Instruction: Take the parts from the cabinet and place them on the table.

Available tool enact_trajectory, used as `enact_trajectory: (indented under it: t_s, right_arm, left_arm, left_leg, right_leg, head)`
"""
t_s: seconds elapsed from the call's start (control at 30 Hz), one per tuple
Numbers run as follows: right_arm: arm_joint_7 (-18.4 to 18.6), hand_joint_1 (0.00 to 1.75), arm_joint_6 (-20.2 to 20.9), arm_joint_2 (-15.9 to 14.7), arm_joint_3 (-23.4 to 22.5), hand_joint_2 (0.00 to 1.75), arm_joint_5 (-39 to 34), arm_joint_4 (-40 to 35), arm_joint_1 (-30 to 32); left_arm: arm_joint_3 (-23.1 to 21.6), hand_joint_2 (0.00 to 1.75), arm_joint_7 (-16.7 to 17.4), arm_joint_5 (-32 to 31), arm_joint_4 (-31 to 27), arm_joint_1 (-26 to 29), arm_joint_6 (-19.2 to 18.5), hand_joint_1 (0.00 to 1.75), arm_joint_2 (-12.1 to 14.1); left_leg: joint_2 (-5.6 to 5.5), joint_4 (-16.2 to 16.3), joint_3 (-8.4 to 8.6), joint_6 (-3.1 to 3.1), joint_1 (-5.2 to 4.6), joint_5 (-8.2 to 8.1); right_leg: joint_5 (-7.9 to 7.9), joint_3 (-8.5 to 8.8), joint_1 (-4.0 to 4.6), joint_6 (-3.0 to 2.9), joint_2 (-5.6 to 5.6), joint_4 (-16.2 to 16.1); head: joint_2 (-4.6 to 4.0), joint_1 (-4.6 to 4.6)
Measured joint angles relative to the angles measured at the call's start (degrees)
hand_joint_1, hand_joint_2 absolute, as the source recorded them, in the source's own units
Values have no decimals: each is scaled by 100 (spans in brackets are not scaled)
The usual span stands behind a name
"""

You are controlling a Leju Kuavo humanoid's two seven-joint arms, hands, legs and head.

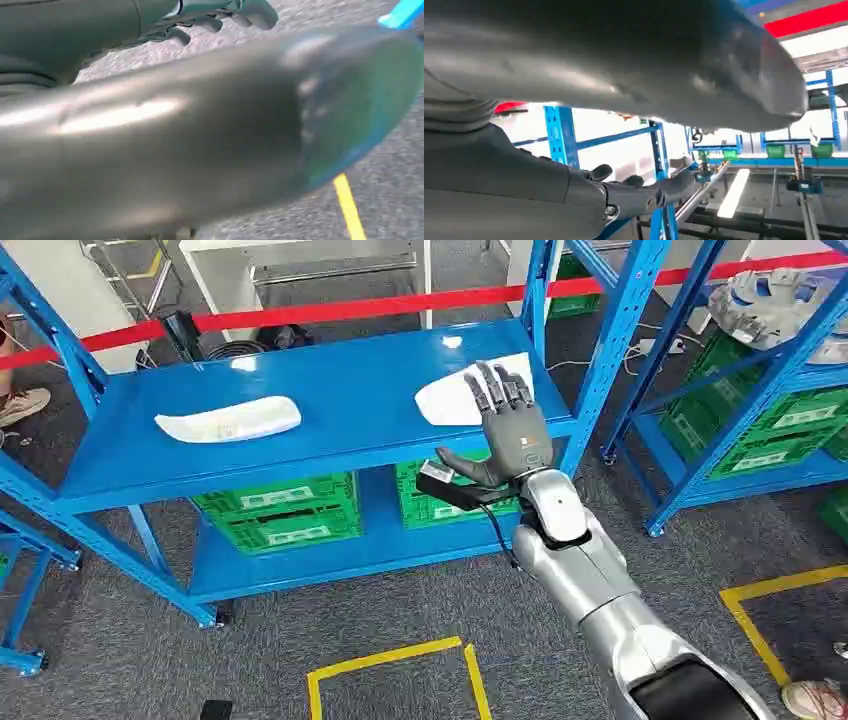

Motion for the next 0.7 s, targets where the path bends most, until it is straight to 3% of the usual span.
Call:
enact_trajectory:
  t_s: [0.03,0.07,0.1,0.13,0.2,0.23,0.3,0.37,0.4,0.43,0.47,0.53,0.57,0.6,0.63,0.7]
  right_arm:
    - [2,0,-2,0,0,0,0,13,38]
    - [2,0,-4,0,0,0,0,28,76]
    - [4,0,-11,0,0,0,0,33,110]
    - [7,0,-15,0,0,0,0,37,126]
    - [2,0,-22,0,0,0,0,44,132]
    - [2,0,-24,0,0,0,0,59,141]
    - [2,0,-26,0,0,0,0,81,157]
    - [2,0,-28,2,0,0,0,81,150]
    - [2,0,-33,2,0,0,0,79,136]
    - [2,0,-37,2,0,0,-2,79,118]
    - [2,0,-37,2,0,0,0,81,99]
    - [4,0,-33,2,0,0,2,81,117]
    - [6,0,-28,2,0,0,2,83,141]
    - [9,0,-26,2,0,0,4,87,155]
    - [9,0,-26,0,0,0,2,87,157]
    - [9,0,-26,-2,0,0,2,87,139]
  left_arm:
    - [0,0,0,18,0,16,0,0,4]
    - [0,0,0,31,2,47,2,0,4]
    - [0,0,0,41,2,80,4,0,4]
    - [0,0,0,42,2,105,7,0,4]
    - [2,0,-2,46,4,117,7,0,13]
    - [0,0,0,46,9,137,9,0,22]
    - [0,0,-7,46,11,123,9,0,24]
    - [2,0,-7,55,11,136,9,0,24]
    - [2,0,-9,52,11,134,9,0,9]
    - [2,0,-13,48,7,130,11,0,7]
    - [2,0,-15,46,4,121,11,0,9]
    - [2,0,-15,44,4,117,11,0,7]
    - [2,0,-15,42,4,122,11,0,4]
    - [2,0,-15,42,7,130,11,0,4]
    - [2,0,-15,42,7,133,11,0,0]
    - [2,0,-15,42,4,130,11,0,-2]
  left_leg:
    - [-1,495,-368,-6,-2,-92]
    - [-1,769,-649,-2,-3,-36]
    - [-1,726,-790,17,-4,214]
    - [0,451,-810,34,-6,568]
    - [2,-500,-675,97,-13,1407]
    - [-2,-642,-620,124,-45,1464]
    - [7,-864,-522,167,-76,1338]
    - [-14,-872,-536,216,-85,1330]
    - [-11,-942,-471,267,-17,1349]
    - [-19,-971,-420,298,-22,1337]
    - [-12,-973,-402,323,-24,1323]
    - [-10,-962,-370,365,-39,1282]
    - [-13,-955,-350,371,-44,1257]
    - [-19,-947,-321,371,-46,1228]
    - [-26,-937,-276,367,-46,1195]
    - [-35,-930,-160,341,-46,1113]
  right_leg:
    - [-38,37,6,-5,-1,-1]
    - [-78,87,10,-8,4,-1]
    - [-119,149,11,-5,16,-1]
    - [-161,213,11,4,28,-1]
    - [-241,339,11,40,34,-1]
    - [-271,360,26,77,37,-10]
    - [-265,318,35,152,51,-2]
    - [-269,348,39,220,36,-57]
    - [-312,333,34,259,23,-50]
    - [-368,291,34,274,3,115]
    - [-504,110,32,286,2,451]
    - [-811,-436,28,313,-1,1385]
    - [-842,-670,30,316,-1,1713]
    - [-718,-765,30,308,-1,1739]
    - [-454,-703,30,292,-1,1474]
    - [180,-267,38,238,-3,434]
  head:
    - [0,0]
    - [0,-2]
    - [0,-7]
    - [0,-9]
    - [0,-17]
    - [0,-9]
    - [0,-26]
    - [0,-13]
    - [0,-11]
    - [0,15]
    - [0,48]
    - [0,63]
    - [0,72]
    - [0,74]
    - [0,79]
    - [0,87]
